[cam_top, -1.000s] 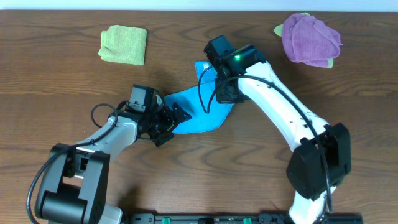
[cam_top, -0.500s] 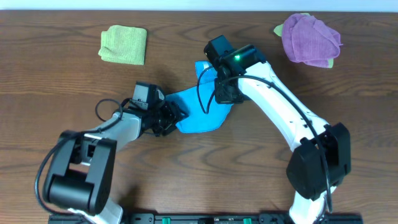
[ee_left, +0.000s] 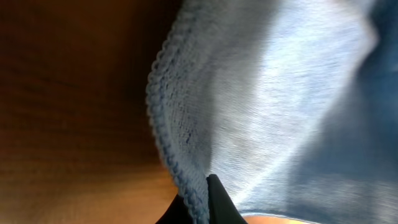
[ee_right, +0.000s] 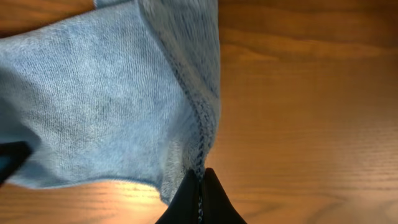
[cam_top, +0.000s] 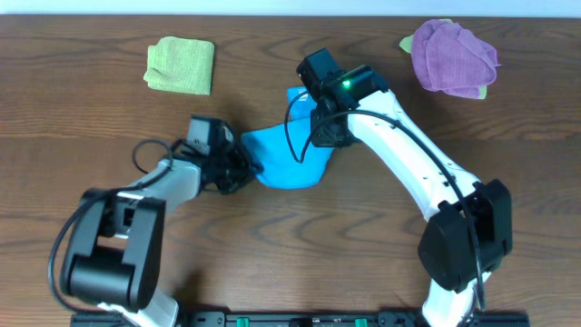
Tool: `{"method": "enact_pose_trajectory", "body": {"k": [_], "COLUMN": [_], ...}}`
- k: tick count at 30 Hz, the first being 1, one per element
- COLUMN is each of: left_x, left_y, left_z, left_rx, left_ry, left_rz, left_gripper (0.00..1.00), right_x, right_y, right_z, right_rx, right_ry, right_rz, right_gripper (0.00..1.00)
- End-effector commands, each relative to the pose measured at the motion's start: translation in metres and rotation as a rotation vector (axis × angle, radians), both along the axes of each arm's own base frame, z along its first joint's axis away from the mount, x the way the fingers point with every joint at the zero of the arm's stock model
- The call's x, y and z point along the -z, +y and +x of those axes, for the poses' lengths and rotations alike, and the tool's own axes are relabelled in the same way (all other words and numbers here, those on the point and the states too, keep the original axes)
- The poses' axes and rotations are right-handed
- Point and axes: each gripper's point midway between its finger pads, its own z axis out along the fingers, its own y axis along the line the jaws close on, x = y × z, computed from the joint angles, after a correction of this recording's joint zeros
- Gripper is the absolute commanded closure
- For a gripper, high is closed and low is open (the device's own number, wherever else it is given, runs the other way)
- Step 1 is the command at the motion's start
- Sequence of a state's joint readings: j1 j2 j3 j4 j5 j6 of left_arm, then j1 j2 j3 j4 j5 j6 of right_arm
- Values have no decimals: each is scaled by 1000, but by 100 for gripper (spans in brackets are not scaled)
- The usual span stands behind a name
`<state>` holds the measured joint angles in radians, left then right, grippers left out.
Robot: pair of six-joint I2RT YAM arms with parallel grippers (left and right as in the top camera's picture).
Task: Fold the cloth
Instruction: 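Grasp the left corner of the blue cloth with the left gripper, then stretch the blue cloth between both grippers and lay it flat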
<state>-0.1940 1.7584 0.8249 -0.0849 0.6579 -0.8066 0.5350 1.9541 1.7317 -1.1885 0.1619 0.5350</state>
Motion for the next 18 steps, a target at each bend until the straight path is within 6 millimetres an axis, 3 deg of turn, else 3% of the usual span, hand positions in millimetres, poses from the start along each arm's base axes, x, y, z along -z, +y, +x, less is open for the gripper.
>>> {"method": "enact_pose_trajectory", "body": {"k": [1, 8, 18], "left_x": [-62, -142, -193], "left_y": [7, 15, 36], "left_z": [37, 87, 133], "left_rx": [6, -26, -138], "left_ry": [-173, -343, -523], "left_rz": [-19, -17, 97], "left_gripper": [94, 94, 94], "right_x": [-17, -54, -94], "right_y": [0, 21, 26], "right_z": [10, 46, 100], "right_rx": [22, -33, -53], "right_ry": [-73, -278, -523], "right_rz": [25, 132, 217], "right_gripper": [99, 99, 99]}}
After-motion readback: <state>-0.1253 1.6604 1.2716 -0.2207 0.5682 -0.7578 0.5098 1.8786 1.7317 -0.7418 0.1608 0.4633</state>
